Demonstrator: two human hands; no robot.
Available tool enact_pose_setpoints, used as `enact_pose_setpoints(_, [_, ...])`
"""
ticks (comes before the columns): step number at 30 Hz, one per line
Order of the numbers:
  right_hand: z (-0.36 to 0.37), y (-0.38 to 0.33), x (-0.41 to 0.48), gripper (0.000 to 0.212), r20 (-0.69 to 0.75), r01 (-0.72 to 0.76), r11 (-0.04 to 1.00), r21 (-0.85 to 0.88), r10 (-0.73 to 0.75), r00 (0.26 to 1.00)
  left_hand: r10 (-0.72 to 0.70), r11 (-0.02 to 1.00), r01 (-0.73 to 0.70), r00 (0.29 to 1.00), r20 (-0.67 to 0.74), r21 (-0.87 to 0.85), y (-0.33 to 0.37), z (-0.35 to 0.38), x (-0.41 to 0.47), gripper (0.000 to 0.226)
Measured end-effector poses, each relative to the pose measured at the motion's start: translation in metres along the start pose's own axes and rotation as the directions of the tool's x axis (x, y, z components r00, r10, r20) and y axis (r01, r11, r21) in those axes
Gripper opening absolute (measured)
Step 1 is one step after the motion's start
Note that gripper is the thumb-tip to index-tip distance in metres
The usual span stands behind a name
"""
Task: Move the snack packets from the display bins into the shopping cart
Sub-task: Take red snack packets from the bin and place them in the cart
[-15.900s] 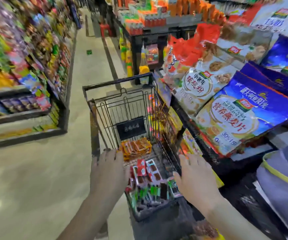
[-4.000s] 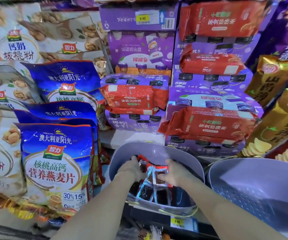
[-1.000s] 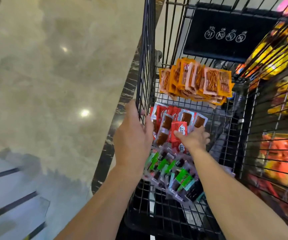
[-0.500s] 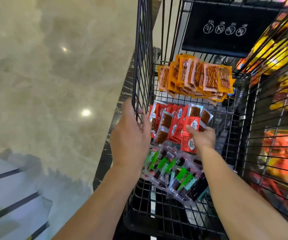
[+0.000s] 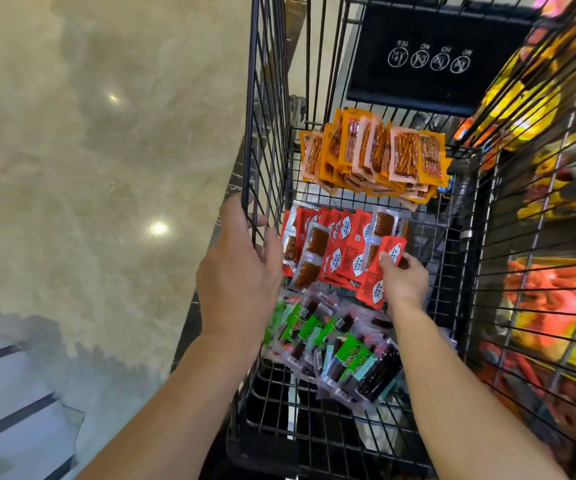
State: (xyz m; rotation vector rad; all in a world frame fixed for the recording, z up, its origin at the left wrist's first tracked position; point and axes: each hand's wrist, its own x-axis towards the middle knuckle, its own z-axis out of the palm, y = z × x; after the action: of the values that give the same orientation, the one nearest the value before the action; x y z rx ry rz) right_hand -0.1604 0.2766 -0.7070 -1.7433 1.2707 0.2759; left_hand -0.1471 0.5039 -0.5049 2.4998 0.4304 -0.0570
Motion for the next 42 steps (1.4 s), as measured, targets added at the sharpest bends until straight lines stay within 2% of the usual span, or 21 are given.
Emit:
enact_pose_setpoints(3, [-0.008,-0.003,-0.005,0.046,-0.015,0.025,1.000,0.002,-0.025,1.000,0.016,1.000,-0.016,1.000,-0.009,-0.010,-0.001,0.000,0.000,0.032])
enact_pose_setpoints(5, [-0.018,-0.005,-0.009,0.027,-0.013,0.066,0.997,0.034,-0.065,0.998,0.028,0.999,-0.028,1.000,-0.006,-0.016,-0.001,0.000,-0.001,0.031])
enact_pose_setpoints(7, [-0.027,-0.007,-0.012,0.012,0.041,0.085,0.993,0.086,-0.089,0.995,0.030,0.999,-0.030,1.000,0.002,-0.034,0.000,0.000,0.000,0.032])
enact_pose_setpoints(10, [-0.046,-0.016,-0.023,0.008,0.159,0.067,0.976,0.205,-0.101,0.982,0.034,0.998,-0.033,0.999,0.012,-0.046,0.002,-0.003,-0.001,0.031])
enact_pose_setpoints(13, [-0.063,-0.028,-0.033,0.010,0.228,0.078,0.952,0.296,-0.150,0.962,-0.004,0.998,0.008,0.996,0.088,-0.054,0.009,-0.010,-0.002,0.042])
enact_pose_setpoints(15, [-0.075,-0.038,-0.045,0.012,0.272,0.064,0.929,0.364,-0.172,0.947,-0.059,0.998,0.063,0.987,0.149,-0.026,0.015,-0.018,-0.005,0.061])
enact_pose_setpoints(16, [-0.081,-0.043,-0.051,0.014,0.301,0.053,0.918,0.393,-0.183,0.936,-0.056,0.998,0.056,0.990,0.129,0.004,0.019,-0.022,-0.009,0.070])
enact_pose_setpoints(18, [-0.091,-0.053,-0.067,0.022,0.361,0.028,0.897,0.440,-0.206,0.909,0.033,0.999,-0.033,0.999,0.016,0.017,0.033,-0.031,-0.023,0.077])
enact_pose_setpoints(20, [-0.101,-0.059,-0.082,0.032,0.407,0.022,0.886,0.464,-0.235,0.883,0.182,0.981,-0.185,0.981,-0.061,-0.056,0.049,-0.029,-0.041,0.071])
enact_pose_setpoints(22, [-0.109,-0.064,-0.094,0.035,0.440,0.031,0.879,0.475,-0.268,0.857,0.284,0.943,-0.277,0.959,0.010,-0.185,0.061,-0.015,-0.055,0.061])
enact_pose_setpoints(23, [-0.111,-0.065,-0.099,0.036,0.455,0.037,0.876,0.480,-0.285,0.844,0.262,0.935,-0.229,0.960,0.096,-0.269,0.065,-0.005,-0.059,0.058])
enact_pose_setpoints(25, [-0.116,-0.066,-0.105,0.035,0.480,0.051,0.875,0.481,-0.312,0.820,0.091,0.909,0.062,0.936,0.340,-0.412,0.067,0.018,-0.056,0.061])
enact_pose_setpoints(26, [-0.117,-0.066,-0.107,0.034,0.487,0.061,0.875,0.480,-0.323,0.811,0.000,0.864,0.239,0.880,0.475,-0.443,0.067,0.030,-0.053,0.068])
enact_pose_setpoints(28, [-0.117,-0.064,-0.110,0.035,0.499,0.062,0.868,0.492,-0.340,0.797,-0.102,0.709,0.539,0.717,0.690,-0.455,0.062,0.052,-0.047,0.082])
enact_pose_setpoints(29, [-0.115,-0.063,-0.112,0.036,0.505,0.055,0.865,0.498,-0.341,0.793,-0.103,0.616,0.638,0.647,0.756,-0.462,0.058,0.062,-0.045,0.079])
enact_pose_setpoints(30, [-0.112,-0.062,-0.113,0.036,0.501,0.064,0.866,0.496,-0.346,0.793,-0.076,0.538,0.699,0.596,0.799,-0.471,0.053,0.071,-0.044,0.066])
enact_pose_setpoints(32, [-0.105,-0.057,-0.113,0.027,0.470,0.122,0.882,0.454,-0.354,0.809,-0.024,0.452,0.755,0.543,0.839,-0.476,0.047,0.083,-0.045,0.034])
enact_pose_setpoints(35, [-0.095,-0.049,-0.111,0.012,0.418,0.201,0.913,0.356,-0.348,0.839,-0.024,0.377,0.789,0.532,0.846,-0.485,0.038,0.096,-0.051,0.012])
enact_pose_setpoints(40, [-0.085,-0.040,-0.103,0.011,0.412,0.337,0.922,0.193,-0.388,0.825,-0.024,0.329,0.822,0.499,0.866,-0.465,0.024,0.095,-0.052,0.021])
enact_pose_setpoints(42, [-0.080,-0.040,-0.095,0.031,0.404,0.402,0.915,0.044,-0.384,0.830,-0.052,0.309,0.836,0.491,0.870,-0.454,0.017,0.094,-0.049,0.020])
